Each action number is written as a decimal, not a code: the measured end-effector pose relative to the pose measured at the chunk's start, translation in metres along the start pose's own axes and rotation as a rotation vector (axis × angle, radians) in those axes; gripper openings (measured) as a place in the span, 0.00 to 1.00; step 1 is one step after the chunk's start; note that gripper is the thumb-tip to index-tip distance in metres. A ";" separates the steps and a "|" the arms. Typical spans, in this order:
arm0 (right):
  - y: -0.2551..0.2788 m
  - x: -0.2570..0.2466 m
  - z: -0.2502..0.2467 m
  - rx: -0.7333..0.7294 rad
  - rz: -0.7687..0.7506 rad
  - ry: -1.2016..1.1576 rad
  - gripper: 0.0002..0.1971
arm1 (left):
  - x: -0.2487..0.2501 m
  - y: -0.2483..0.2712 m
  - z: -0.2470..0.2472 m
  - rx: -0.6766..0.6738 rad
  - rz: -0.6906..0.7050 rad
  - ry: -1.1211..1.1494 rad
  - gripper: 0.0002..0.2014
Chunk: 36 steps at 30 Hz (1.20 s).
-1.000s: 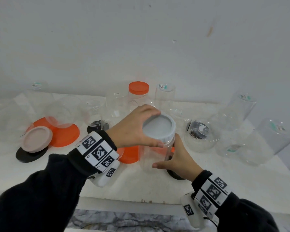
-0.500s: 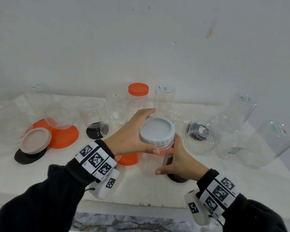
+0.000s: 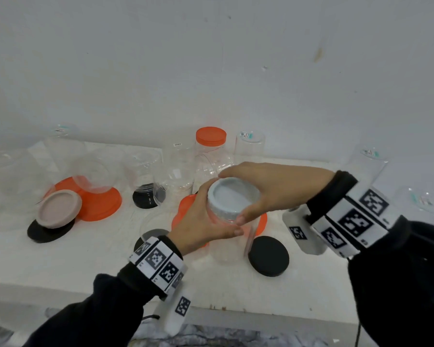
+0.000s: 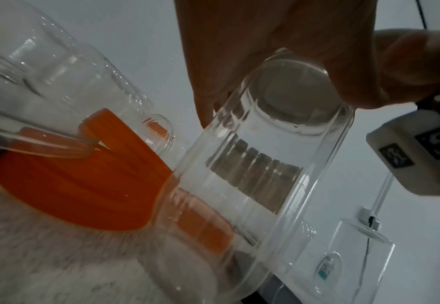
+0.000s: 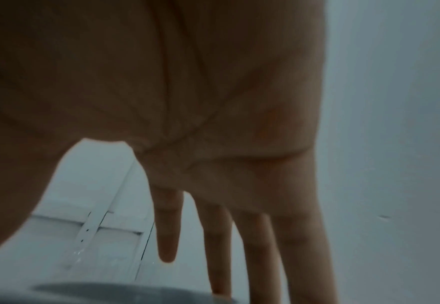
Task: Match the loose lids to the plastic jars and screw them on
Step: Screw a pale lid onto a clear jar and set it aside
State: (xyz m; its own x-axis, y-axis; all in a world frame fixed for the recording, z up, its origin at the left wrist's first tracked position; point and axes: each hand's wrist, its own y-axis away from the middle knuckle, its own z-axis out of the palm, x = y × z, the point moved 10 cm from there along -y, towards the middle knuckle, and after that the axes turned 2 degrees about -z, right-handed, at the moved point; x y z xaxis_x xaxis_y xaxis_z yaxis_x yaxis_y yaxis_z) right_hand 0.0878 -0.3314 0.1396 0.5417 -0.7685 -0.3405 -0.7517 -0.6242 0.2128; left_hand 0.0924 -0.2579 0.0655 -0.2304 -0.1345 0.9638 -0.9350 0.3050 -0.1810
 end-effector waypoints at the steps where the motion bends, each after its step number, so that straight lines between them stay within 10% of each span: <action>1: -0.004 -0.001 0.001 -0.024 0.012 0.046 0.44 | 0.000 -0.001 0.000 0.003 0.002 0.002 0.51; 36: -0.009 -0.019 0.007 -0.228 -0.071 0.120 0.41 | -0.015 -0.008 0.007 -0.196 -0.050 0.044 0.53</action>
State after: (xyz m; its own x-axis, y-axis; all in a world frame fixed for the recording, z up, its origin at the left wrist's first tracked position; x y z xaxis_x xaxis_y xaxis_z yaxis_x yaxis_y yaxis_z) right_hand 0.0819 -0.3100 0.1372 0.6410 -0.7243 -0.2539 -0.6136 -0.6823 0.3975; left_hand 0.1017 -0.2654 0.0513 -0.1684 -0.1140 0.9791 -0.8735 0.4775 -0.0947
